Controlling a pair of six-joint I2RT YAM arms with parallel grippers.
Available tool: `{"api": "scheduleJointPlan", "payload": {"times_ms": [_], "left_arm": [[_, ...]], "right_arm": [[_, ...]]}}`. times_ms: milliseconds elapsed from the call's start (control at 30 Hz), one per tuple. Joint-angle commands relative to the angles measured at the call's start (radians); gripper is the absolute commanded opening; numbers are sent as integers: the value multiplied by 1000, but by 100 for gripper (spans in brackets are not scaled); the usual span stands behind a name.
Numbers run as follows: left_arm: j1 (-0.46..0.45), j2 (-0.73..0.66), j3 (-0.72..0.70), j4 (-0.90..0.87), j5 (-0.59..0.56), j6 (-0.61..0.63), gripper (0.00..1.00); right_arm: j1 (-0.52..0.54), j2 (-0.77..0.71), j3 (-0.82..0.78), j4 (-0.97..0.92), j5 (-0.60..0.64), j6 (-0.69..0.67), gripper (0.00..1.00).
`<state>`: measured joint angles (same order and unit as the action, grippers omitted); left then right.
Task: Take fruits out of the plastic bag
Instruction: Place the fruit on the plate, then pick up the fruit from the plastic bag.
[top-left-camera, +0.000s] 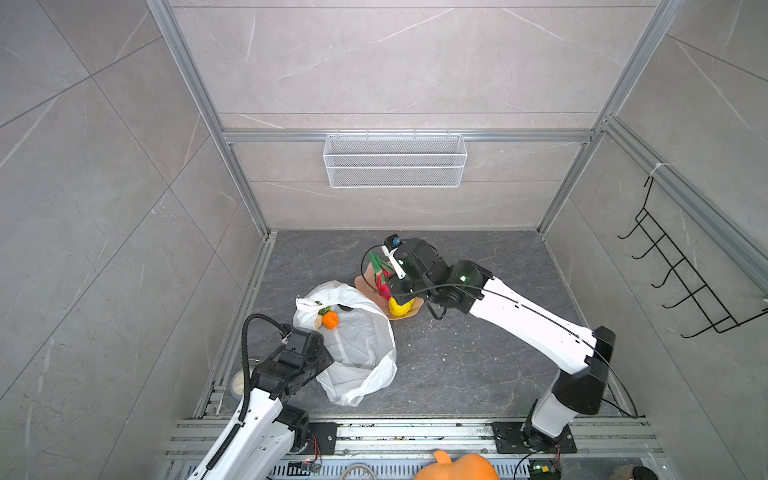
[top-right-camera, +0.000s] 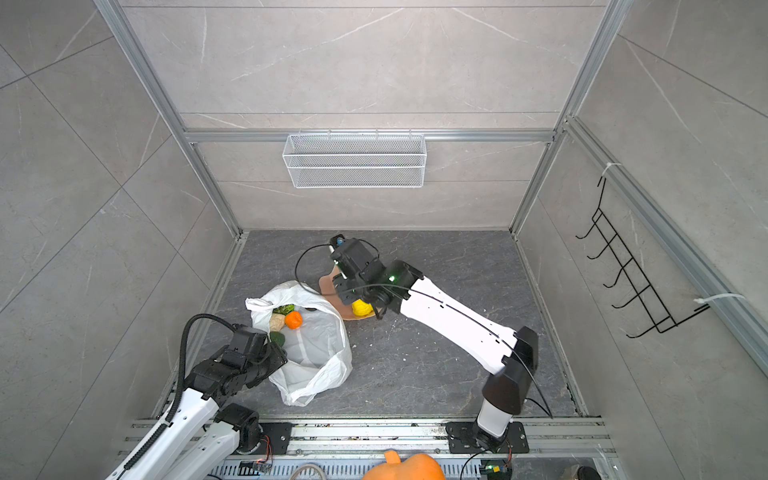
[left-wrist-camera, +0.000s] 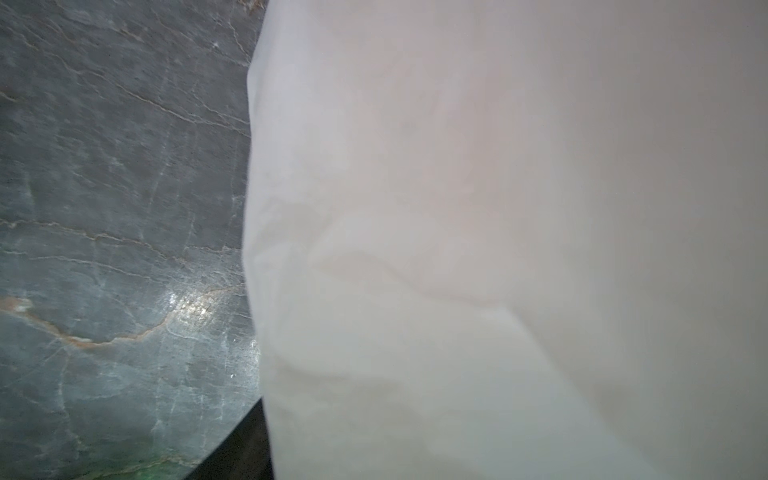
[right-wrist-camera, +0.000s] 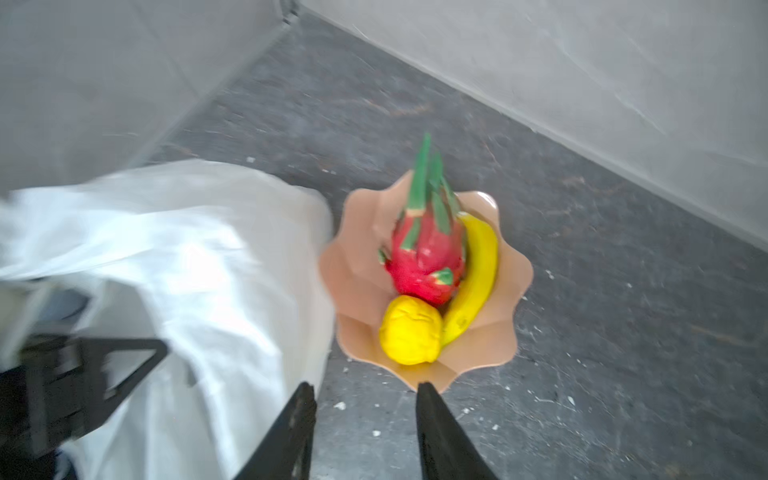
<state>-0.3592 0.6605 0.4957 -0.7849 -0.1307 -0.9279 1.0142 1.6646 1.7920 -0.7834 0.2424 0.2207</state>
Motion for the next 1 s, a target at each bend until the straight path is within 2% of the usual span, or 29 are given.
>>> {"api": "scheduleJointPlan", "payload": {"times_ms": [0,133,267,600,733,967], "left_arm": [[5,-1,12,-19,-28,-3,62],[4,-1,12,-17,-26,-4,62],[4,2,13,-15,-23,0,62],[4,-25,-8,-26,-34,-20,61],[4,-23,-6,-29,-43,-24,60],[4,-21,-9,-36,-57,-29,56]], "right_arm": [[94,-28,-54,-24,35,40,43],[235,-36,-58,-6,9,58,44],[303,75,-27,1,-50,84,43],[240,281,7,77,-57,77,44],[225,372,52,83,-107,65,45],[161,569,230,34,-120,45,44]]}}
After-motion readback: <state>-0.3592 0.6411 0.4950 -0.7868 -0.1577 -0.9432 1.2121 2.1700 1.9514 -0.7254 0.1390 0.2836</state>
